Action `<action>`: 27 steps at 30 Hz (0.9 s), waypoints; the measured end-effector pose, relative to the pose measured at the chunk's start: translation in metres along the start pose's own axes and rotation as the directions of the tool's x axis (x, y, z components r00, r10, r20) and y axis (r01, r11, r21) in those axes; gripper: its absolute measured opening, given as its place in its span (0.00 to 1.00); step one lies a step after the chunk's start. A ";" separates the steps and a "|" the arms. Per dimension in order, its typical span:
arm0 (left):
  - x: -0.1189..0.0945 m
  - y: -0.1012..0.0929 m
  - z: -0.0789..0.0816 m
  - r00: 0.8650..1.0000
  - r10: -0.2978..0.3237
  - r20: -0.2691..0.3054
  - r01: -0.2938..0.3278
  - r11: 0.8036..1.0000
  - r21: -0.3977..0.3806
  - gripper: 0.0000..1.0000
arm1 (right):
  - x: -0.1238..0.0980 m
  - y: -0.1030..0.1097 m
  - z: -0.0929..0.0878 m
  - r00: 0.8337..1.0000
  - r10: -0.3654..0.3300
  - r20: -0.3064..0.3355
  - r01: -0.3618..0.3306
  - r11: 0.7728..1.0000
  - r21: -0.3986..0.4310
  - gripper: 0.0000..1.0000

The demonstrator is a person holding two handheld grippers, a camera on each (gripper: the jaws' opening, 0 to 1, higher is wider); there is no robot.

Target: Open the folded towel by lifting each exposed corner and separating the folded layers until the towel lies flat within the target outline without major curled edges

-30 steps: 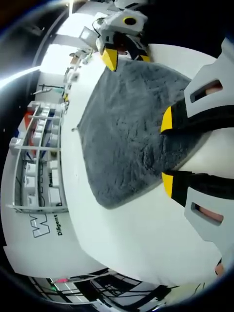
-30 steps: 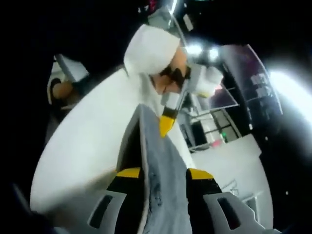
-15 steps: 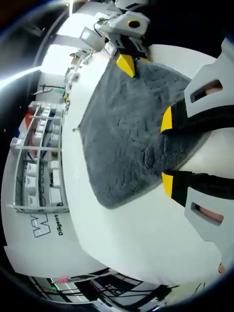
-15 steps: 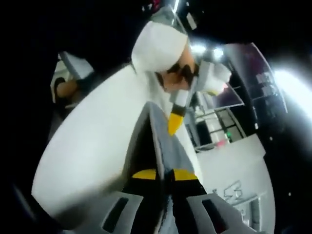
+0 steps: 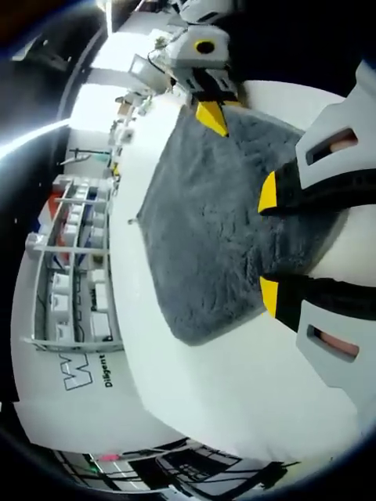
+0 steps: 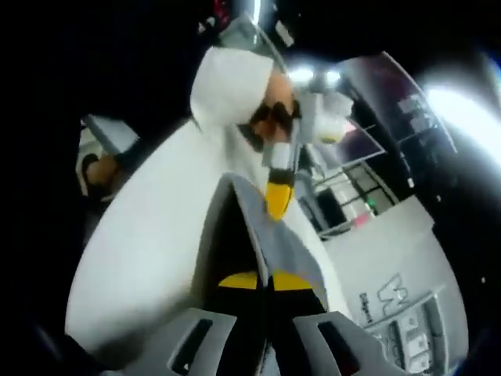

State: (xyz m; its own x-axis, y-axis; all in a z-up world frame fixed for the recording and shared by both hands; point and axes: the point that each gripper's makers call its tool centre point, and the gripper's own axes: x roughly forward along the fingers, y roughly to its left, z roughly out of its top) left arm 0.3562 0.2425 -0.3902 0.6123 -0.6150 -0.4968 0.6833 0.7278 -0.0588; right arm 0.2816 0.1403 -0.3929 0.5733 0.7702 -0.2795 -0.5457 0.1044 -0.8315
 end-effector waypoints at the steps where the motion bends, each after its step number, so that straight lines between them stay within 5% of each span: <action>1: -0.001 0.000 0.003 1.000 0.003 0.012 -0.003 1.000 0.007 0.29 | 0.000 -0.001 0.000 1.000 -0.005 0.002 0.005 1.000 0.022 0.00; 9: -0.007 -0.026 0.018 0.992 -0.100 0.082 0.091 0.990 0.105 0.35 | -0.002 -0.012 -0.003 1.000 -0.017 0.022 0.011 0.970 0.243 0.00; 17: -0.005 -0.070 0.025 0.971 -0.228 0.066 0.204 0.945 0.254 0.46 | -0.006 -0.024 -0.009 0.998 -0.022 0.060 -0.007 0.895 0.446 0.00; 23: -0.004 -0.096 0.025 0.960 -0.278 0.032 0.248 0.898 0.364 0.52 | -0.008 -0.026 -0.008 0.992 -0.007 0.129 -0.073 0.791 0.607 0.00; 24: -0.002 -0.098 0.026 0.960 -0.280 0.024 0.253 0.897 0.362 0.52 | -0.009 -0.027 -0.009 0.990 -0.009 0.141 -0.087 0.746 0.660 0.00; 27: 0.004 -0.104 0.029 0.959 -0.284 0.016 0.258 0.891 0.373 0.51 | -0.012 -0.034 -0.010 0.984 -0.023 0.176 -0.118 0.659 0.743 0.00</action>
State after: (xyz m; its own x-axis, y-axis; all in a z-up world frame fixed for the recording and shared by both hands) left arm 0.2990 0.1560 -0.3611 0.3991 -0.8014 -0.4455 0.9154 0.3766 0.1425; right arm 0.2992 0.1214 -0.3662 0.4692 0.8663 -0.1716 -0.8810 0.4459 -0.1578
